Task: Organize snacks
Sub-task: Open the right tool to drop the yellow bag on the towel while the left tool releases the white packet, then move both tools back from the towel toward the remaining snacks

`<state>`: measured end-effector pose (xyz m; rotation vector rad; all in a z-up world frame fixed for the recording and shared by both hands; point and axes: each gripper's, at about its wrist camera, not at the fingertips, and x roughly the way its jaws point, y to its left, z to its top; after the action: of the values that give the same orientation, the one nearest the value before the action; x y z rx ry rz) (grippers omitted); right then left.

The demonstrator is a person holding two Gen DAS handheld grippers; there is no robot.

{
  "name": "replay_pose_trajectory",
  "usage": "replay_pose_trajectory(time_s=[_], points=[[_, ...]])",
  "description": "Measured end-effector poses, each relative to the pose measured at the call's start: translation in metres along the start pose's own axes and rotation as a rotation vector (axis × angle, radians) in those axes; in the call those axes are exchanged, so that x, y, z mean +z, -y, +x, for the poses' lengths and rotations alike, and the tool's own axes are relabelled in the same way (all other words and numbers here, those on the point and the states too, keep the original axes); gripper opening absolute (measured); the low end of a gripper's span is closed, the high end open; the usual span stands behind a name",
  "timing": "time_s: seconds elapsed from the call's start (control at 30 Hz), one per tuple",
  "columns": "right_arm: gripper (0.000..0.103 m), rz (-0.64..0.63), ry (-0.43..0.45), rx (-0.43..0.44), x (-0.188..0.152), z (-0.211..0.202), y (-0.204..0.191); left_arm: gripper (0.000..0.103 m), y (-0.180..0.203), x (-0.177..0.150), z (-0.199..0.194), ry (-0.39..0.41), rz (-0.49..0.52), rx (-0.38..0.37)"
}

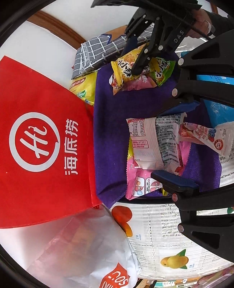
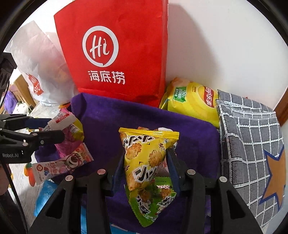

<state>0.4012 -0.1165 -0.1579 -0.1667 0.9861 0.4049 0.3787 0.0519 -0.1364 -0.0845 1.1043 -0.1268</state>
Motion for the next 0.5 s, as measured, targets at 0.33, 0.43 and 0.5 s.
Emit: replay_pose_trajectory(time_s=[0.33, 0.43, 0.5], points=[[0.070, 0.044, 0.045, 0.036, 0.003, -0.017, 0.002, 0.068, 0.001, 0.000, -0.004, 0.019, -0.003, -0.006], [0.070, 0.063, 0.065, 0.039, 0.006, -0.025, 0.004, 0.075, 0.002, 0.001, -0.013, 0.051, 0.003, -0.010], [0.070, 0.069, 0.075, 0.037, 0.006, -0.030, 0.004, 0.076, 0.003, 0.001, -0.022, 0.074, 0.011, 0.004]])
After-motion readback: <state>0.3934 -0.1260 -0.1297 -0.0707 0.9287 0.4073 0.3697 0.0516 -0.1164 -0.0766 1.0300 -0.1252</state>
